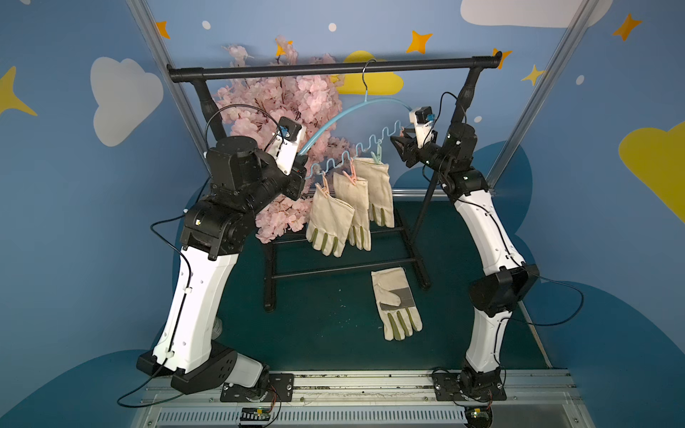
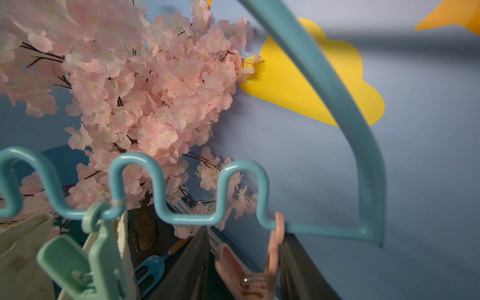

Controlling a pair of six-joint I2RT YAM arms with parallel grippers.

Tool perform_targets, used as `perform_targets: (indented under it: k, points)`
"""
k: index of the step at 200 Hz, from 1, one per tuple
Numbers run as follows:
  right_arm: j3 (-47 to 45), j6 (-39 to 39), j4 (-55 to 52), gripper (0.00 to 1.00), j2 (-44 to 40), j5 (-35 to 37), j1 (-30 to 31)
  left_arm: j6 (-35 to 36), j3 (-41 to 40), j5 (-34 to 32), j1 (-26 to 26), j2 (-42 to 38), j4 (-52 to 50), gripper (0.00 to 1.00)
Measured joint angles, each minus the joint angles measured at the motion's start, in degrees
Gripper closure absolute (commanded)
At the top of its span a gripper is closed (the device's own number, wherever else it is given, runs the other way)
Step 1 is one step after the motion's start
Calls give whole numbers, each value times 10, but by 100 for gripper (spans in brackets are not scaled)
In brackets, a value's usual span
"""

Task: Clip the gloves onto a hanger to dry
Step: Open the clamp at the hanger.

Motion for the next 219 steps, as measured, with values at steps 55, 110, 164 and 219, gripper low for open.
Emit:
perform_targets:
  k: [55,110,164,219]
  points:
    - [0,-8,0,58,1,13,1,0,0,1,0,0,0,97]
    - [0,-17,0,58,2,25,4,0,0,2,0,0,0,97]
    - [0,-24,0,58,7,35,5,0,0,4,0,0,0,97]
    - [0,-27,4,71,7,39,7,0,4,4,0,1,-2,97]
